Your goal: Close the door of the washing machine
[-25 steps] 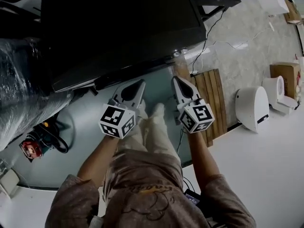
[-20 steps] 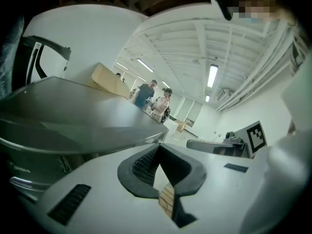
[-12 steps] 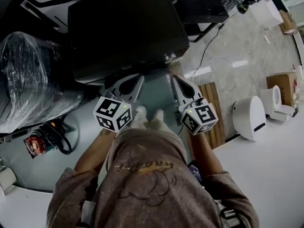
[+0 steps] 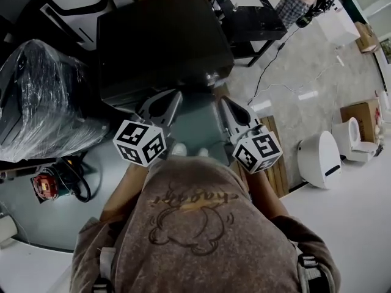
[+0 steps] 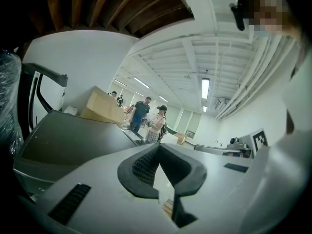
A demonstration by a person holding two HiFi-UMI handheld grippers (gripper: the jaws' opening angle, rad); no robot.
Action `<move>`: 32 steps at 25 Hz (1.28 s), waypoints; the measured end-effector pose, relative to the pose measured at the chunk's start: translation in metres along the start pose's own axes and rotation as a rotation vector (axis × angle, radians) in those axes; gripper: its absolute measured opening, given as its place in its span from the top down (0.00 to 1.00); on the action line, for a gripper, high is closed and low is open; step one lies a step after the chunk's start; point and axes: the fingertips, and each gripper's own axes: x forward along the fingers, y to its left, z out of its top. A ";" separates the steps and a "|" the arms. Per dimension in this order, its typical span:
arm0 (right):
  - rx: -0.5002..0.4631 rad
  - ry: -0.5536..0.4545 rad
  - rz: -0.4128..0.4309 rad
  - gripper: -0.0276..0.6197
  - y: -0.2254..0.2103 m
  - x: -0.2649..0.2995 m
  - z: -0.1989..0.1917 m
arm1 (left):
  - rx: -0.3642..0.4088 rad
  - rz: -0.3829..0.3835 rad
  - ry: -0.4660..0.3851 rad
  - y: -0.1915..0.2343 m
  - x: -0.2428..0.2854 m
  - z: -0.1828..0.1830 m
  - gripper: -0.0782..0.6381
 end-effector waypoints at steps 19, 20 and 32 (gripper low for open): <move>-0.132 -0.042 -0.154 0.97 -0.050 -0.026 -0.031 | 0.118 0.138 -0.107 0.042 -0.011 -0.022 0.89; -0.127 -0.040 -0.164 0.97 -0.054 -0.026 -0.035 | 0.121 0.137 -0.102 0.043 -0.010 -0.026 0.89; -0.087 -0.022 -0.207 0.97 -0.064 -0.025 -0.059 | 0.117 0.142 -0.050 0.043 0.003 -0.050 0.89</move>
